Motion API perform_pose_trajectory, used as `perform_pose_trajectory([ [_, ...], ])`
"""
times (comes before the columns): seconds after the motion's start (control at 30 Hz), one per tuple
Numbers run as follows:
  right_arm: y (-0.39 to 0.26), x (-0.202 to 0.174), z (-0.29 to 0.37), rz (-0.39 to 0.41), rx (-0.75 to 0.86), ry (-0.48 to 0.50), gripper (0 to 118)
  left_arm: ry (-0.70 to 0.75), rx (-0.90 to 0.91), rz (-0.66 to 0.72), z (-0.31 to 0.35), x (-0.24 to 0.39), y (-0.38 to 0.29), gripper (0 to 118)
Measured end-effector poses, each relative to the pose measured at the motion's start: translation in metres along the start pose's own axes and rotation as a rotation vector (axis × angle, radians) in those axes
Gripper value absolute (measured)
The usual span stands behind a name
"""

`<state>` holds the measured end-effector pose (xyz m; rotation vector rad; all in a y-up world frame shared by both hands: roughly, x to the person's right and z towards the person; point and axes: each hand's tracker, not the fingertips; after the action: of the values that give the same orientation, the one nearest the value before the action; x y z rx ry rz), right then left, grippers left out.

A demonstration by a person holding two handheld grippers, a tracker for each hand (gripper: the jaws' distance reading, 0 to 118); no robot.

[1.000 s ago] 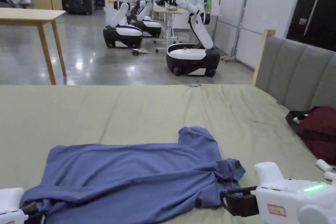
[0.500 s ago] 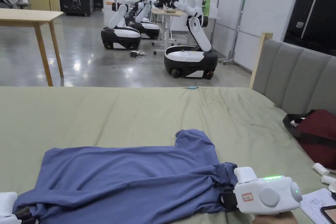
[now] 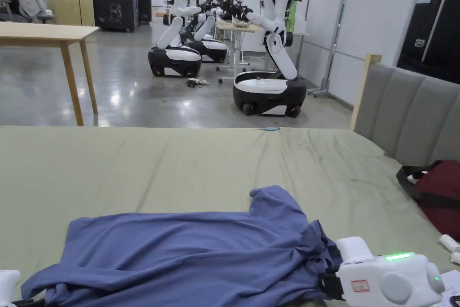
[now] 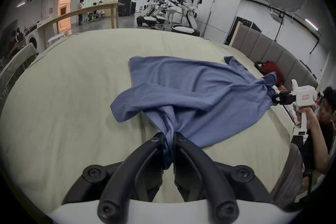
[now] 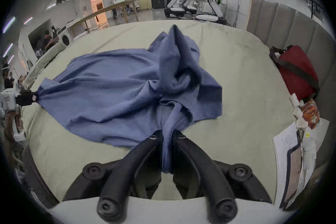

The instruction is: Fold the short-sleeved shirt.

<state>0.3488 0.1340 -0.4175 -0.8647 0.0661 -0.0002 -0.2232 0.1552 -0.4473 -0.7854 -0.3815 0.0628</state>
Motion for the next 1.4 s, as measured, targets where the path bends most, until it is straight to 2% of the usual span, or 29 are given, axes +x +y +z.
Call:
perform_pose_trajectory([
  [0.2, -0.039, -0.009, 0.055, 0.021, 0.007, -0.004, 10, -0.013, -0.002, -0.09, 0.053, 0.018, -0.028, 8],
  [0.3, -0.069, -0.011, 0.082, -0.008, -0.007, 0.012, 10, -0.014, -0.022, -0.101, 0.074, 0.019, -0.05, 8],
  [0.43, -0.105, -0.019, 0.112, -0.007, -0.038, 0.024, 10, -0.015, -0.049, -0.094, 0.094, 0.02, -0.077, 8],
  [0.77, -0.123, -0.027, 0.078, 0.013, -0.124, 0.001, 11, 0.004, -0.108, -0.042, 0.063, 0.005, -0.106, 8],
  [0.8, -0.123, -0.027, 0.08, 0.02, -0.117, 0.004, 19, 0.003, -0.106, -0.031, 0.063, 0.003, -0.107, 8],
  [0.83, -0.125, -0.024, 0.082, 0.029, -0.103, 0.001, 51, -0.001, -0.104, -0.023, 0.063, 0.002, -0.107, 12],
  [0.87, -0.124, -0.024, 0.085, 0.03, -0.088, -0.033, 87, -0.003, -0.103, -0.023, 0.065, 0.001, -0.107, 21],
  [0.9, -0.124, -0.023, 0.088, 0.025, -0.076, -0.063, 111, 0.001, -0.093, -0.024, 0.068, 0.002, -0.108, 44],
  [0.93, -0.125, -0.022, 0.095, 0.006, -0.051, -0.09, 117, 0.012, -0.079, -0.027, 0.073, 0.002, -0.107, 94],
  [0.97, -0.125, -0.02, 0.108, -0.02, 0.011, -0.075, 115, 0.019, -0.056, -0.028, 0.078, 0.0, -0.105, 115],
  [1.0, -0.124, -0.019, 0.121, -0.049, 0.059, -0.059, 115, 0.026, -0.021, -0.029, 0.085, -0.001, -0.104, 118],
  [1.07, -0.123, -0.024, 0.156, -0.099, 0.157, -0.068, 114, 0.001, 0.085, -0.019, 0.114, 0.003, -0.098, 116],
  [1.2, -0.133, -0.051, 0.22, -0.049, 0.404, -0.026, 111, 0.031, 0.205, -0.04, 0.158, 0.022, -0.1, 116],
  [1.23, -0.136, -0.059, 0.23, -0.048, 0.447, -0.02, 101, 0.034, 0.234, -0.041, 0.165, 0.026, -0.103, 115],
  [1.27, -0.14, -0.066, 0.239, -0.048, 0.472, -0.001, 79, 0.026, 0.26, -0.04, 0.172, 0.029, -0.108, 108],
  [1.3, -0.142, -0.071, 0.243, -0.051, 0.484, 0.013, 79, 0.014, 0.273, -0.037, 0.176, 0.031, -0.112, 108],
  [1.33, -0.144, -0.076, 0.246, -0.056, 0.486, 0.012, 68, 0.004, 0.287, -0.029, 0.18, 0.032, -0.117, 104],
  [1.37, -0.144, -0.082, 0.247, -0.062, 0.488, -0.003, 41, 0.001, 0.32, -0.033, 0.184, 0.034, -0.121, 88],
  [1.4, -0.144, -0.086, 0.245, -0.063, 0.484, -0.047, 0, 0.017, 0.341, -0.032, 0.185, 0.036, -0.123, 47],
])
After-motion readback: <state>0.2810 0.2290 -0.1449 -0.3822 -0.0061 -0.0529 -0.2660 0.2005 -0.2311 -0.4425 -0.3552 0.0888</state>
